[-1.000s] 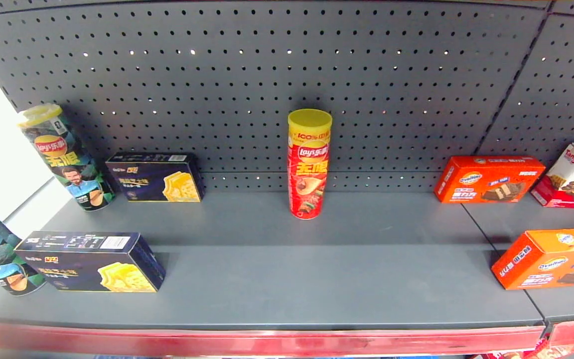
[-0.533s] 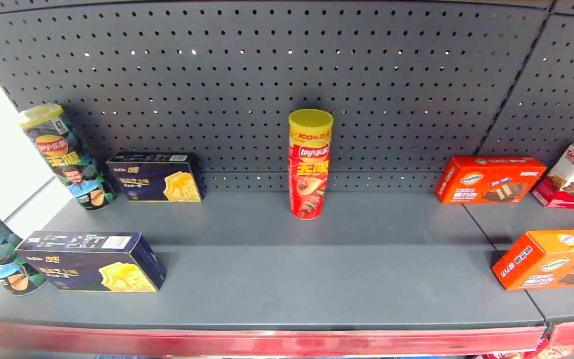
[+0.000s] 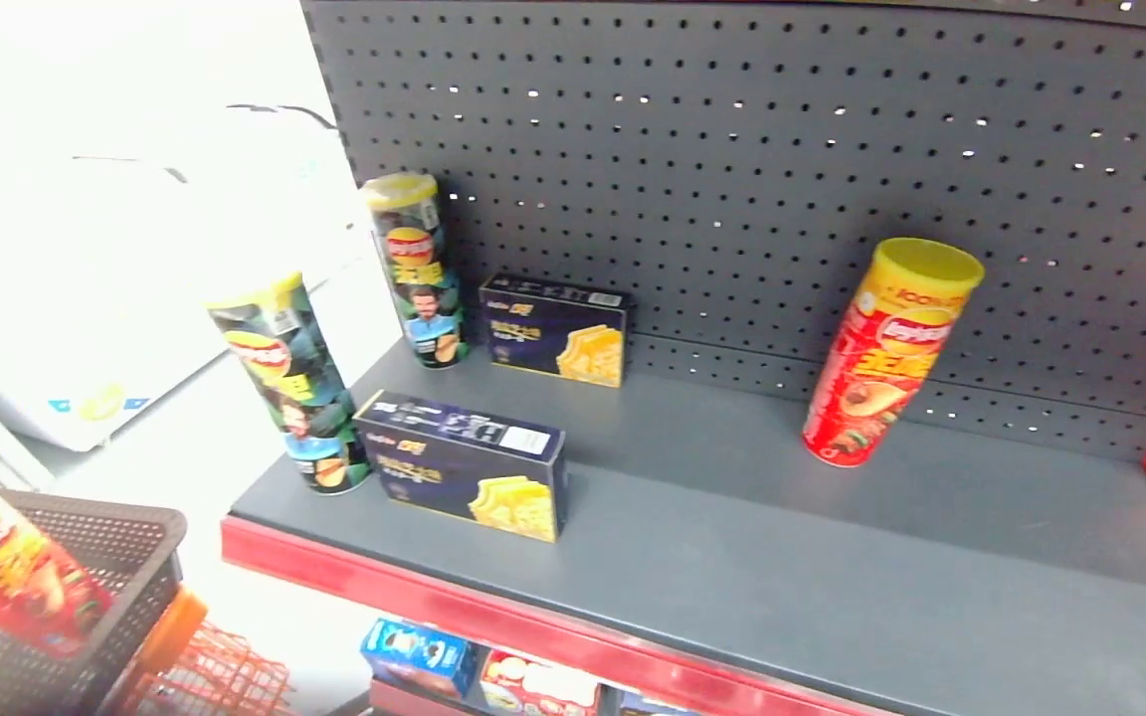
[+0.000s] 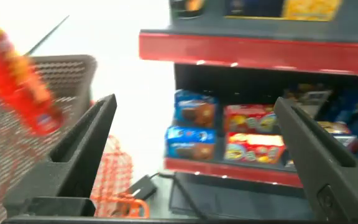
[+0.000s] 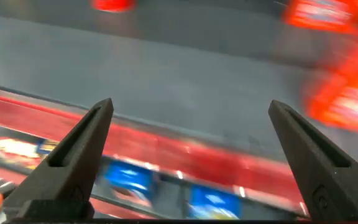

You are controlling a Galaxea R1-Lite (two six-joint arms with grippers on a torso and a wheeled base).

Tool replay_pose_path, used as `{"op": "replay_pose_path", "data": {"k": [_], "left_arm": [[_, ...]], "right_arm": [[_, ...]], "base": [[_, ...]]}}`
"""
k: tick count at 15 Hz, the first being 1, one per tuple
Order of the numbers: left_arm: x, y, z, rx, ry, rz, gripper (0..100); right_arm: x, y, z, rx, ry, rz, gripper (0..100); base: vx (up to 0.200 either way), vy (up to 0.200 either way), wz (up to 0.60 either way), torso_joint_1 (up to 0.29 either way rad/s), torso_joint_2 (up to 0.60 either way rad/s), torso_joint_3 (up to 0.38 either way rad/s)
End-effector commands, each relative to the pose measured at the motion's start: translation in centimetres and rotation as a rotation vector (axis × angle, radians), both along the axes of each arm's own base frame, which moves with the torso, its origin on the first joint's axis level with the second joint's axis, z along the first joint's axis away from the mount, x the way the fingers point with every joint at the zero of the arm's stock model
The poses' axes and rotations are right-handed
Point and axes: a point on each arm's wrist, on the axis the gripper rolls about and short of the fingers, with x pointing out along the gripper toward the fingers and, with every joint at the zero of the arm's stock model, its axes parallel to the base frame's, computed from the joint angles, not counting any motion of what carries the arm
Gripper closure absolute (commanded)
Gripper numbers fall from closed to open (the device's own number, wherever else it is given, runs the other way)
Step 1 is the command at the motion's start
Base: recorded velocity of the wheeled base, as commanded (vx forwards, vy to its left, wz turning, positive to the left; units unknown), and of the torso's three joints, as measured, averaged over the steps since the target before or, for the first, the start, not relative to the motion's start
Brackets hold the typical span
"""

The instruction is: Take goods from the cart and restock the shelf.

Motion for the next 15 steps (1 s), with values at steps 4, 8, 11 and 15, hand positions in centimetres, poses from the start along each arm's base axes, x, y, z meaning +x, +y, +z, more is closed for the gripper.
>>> {"op": "replay_pose_path", "data": {"k": [4, 8, 11, 15], "left_arm": [[0.0, 0.0, 0.0, 0.001, 0.001, 0.000, 0], [0.0, 0.0, 0.0, -0.001, 0.001, 0.000, 0], [-0.6, 0.2, 2.7, 0.010, -0.070, 0.094, 0], [1.5, 0.4, 9.3, 0.032, 0.050, 0.193, 0]], "right_arm": [[0.0, 0.0, 0.0, 0.003, 0.001, 0.000, 0], [0.0, 0.0, 0.0, 0.003, 0.001, 0.000, 0], [0.0, 0.0, 0.0, 0.002, 0.000, 0.000, 0], [0.0, 0.0, 0.0, 0.003, 0.000, 0.000, 0]], "base": [[0.000, 0.000, 0.30, -0.001, 0.00, 0.002], [0.000, 0.000, 0.00, 0.000, 0.00, 0.000], [0.000, 0.000, 0.00, 0.000, 0.00, 0.000], [0.000, 0.000, 0.00, 0.000, 0.00, 0.000]]}}
